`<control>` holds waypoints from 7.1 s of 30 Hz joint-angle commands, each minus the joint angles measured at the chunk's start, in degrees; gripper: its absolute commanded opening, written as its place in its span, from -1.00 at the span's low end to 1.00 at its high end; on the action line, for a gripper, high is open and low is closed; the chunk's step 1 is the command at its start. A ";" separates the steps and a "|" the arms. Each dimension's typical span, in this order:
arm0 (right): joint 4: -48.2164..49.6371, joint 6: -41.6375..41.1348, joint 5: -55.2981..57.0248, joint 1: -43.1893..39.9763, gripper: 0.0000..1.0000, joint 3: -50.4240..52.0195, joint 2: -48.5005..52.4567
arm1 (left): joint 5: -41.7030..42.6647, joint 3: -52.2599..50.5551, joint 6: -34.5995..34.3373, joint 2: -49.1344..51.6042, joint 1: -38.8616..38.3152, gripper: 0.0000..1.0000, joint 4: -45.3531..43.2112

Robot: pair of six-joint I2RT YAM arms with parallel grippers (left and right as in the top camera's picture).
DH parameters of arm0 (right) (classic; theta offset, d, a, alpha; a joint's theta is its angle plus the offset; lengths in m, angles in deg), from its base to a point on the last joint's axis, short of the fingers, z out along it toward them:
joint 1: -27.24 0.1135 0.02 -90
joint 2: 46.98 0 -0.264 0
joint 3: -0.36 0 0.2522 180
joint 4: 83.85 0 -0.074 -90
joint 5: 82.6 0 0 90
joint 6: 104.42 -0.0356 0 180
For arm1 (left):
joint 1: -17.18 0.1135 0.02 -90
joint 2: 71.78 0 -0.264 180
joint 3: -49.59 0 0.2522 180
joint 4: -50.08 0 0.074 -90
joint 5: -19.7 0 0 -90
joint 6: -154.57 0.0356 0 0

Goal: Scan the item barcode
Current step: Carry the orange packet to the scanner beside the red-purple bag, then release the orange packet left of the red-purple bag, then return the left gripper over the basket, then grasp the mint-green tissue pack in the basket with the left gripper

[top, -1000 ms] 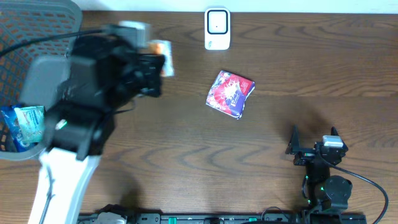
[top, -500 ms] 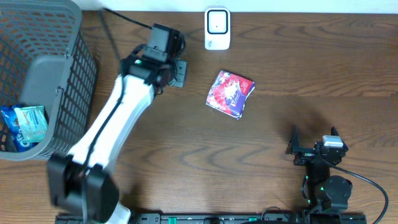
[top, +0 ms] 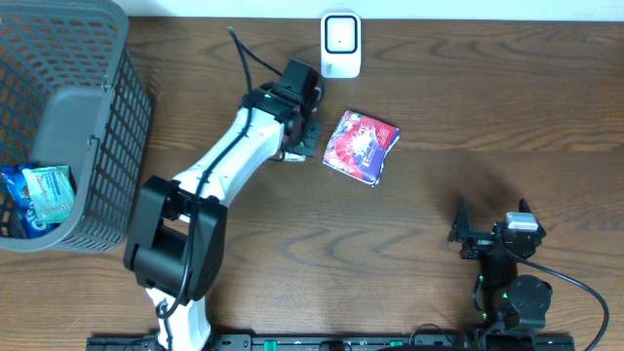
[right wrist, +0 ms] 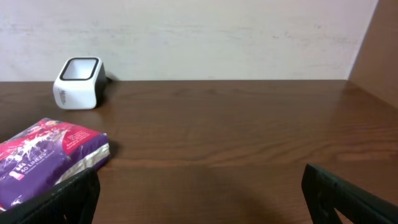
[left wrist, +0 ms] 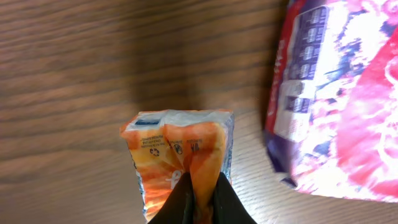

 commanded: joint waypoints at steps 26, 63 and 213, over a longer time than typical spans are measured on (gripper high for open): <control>-0.22 -1.01 -0.31 0.28 0.99 0.09 -0.22 | 14.38 0.48 -8.20 2.45 -5.20 0.34 -6.32; -0.24 -1.01 -0.31 0.28 0.99 0.09 -0.22 | 1.75 0.63 -8.20 -43.34 38.71 0.97 13.64; -0.22 -1.01 -0.31 0.28 0.98 0.09 -0.22 | 24.00 0.63 -17.09 -49.62 55.41 -0.85 0.81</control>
